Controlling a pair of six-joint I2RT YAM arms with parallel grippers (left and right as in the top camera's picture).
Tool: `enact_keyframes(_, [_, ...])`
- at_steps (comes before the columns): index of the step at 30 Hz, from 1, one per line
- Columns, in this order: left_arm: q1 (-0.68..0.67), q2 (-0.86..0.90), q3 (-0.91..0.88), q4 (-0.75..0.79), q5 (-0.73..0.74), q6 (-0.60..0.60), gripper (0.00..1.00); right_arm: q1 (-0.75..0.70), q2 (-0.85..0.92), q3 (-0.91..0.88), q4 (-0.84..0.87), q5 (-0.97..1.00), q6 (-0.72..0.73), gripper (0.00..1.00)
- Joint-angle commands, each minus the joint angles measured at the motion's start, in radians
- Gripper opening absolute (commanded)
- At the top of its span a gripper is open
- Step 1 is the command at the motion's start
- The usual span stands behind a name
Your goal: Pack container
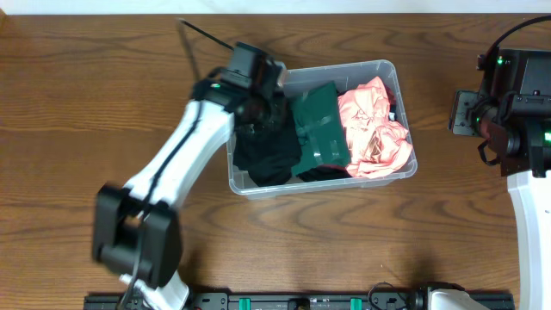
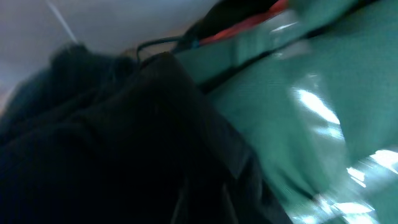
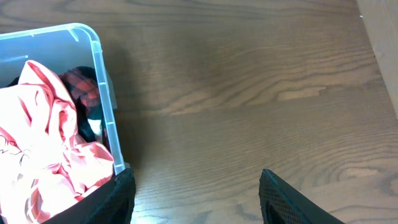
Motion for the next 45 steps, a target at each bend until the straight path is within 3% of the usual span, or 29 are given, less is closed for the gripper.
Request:
enact_keyframes(1, [-0.009,0.126,-0.016,-0.029,-0.005,0.009,0.19,-0.005,0.003,-0.002,-0.003,-0.004,-0.012,0.62])
enact_keyframes(3, [-0.009,0.151,-0.016,-0.041,-0.005,0.009,0.20,-0.005,0.003,-0.002,-0.003,-0.004,-0.012,0.62])
enact_keyframes(5, [-0.009,0.142,-0.013,-0.056,-0.005,0.010,0.31,-0.005,0.003,-0.002,-0.003,-0.004,-0.012,0.62])
enact_keyframes(8, [-0.008,0.082,0.014,-0.088,-0.010,0.011,0.57,-0.005,0.003,-0.002,-0.003,-0.004,-0.012,0.62])
enact_keyframes(15, [0.003,-0.233,0.042,-0.139,-0.210,0.010,1.00,0.001,0.003,-0.002,0.006,-0.152,-0.090,0.68])
enact_keyframes(18, [0.040,-0.362,0.042,-0.165,-0.301,0.010,0.98,0.028,0.006,-0.002,0.019,-0.225,-0.125,0.69])
enact_keyframes(20, [0.080,-0.432,0.042,-0.188,-0.344,0.010,0.98,0.057,0.016,-0.002,0.039,-0.269,-0.153,0.64])
enact_keyframes(24, [0.191,-0.512,0.042,-0.238,-0.378,0.010,0.98,0.158,0.074,-0.002,0.075,-0.304,-0.169,0.32])
enact_keyframes(29, [0.327,-0.522,0.040,-0.308,-0.378,0.009,0.98,0.280,0.222,-0.002,0.090,-0.306,-0.168,0.07])
enact_keyframes(38, [0.425,-0.492,0.029,-0.354,-0.367,0.005,0.98,0.311,0.557,-0.002,0.116,-0.235,-0.086,0.02])
enact_keyframes(45, [0.424,-0.493,0.029,-0.354,-0.367,0.006,0.98,0.314,0.520,0.045,0.151,-0.235,-0.079,0.05])
